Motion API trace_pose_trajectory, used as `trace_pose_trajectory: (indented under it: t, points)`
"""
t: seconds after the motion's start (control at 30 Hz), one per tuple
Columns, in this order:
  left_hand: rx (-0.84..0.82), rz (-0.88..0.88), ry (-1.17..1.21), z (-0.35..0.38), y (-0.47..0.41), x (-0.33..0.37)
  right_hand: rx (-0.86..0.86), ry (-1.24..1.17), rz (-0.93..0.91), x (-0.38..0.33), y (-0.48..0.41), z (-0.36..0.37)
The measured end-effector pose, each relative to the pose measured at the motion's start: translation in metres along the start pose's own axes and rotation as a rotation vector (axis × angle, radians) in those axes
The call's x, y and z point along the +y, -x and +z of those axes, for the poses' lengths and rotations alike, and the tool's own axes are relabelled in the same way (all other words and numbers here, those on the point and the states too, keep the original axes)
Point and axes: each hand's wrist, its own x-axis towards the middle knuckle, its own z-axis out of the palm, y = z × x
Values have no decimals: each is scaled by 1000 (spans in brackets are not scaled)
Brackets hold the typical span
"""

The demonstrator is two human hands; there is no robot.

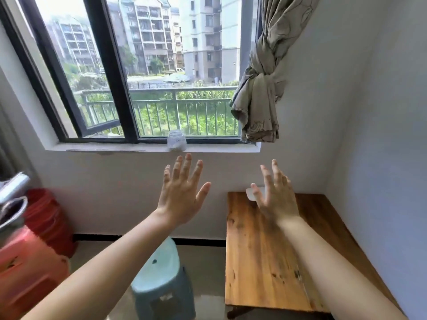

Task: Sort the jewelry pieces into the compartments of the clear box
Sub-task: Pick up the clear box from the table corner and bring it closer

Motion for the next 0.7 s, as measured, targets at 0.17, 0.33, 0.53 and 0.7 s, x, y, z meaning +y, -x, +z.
trace_pose_trajectory:
  t: [0.17,0.33,0.53,0.7]
  points:
    - [-51,28,12,65,-85,2,-31,48,-32,45,-64,37]
    - [-142,125,61,154,-171,24,-39,103,113,113,-100,77]
    - [-253,356,160,280,-281,64,-50,261,340,201,-143,126]
    - [-412,532,220,393,-359,97,-30,312,631,255,-172,178]
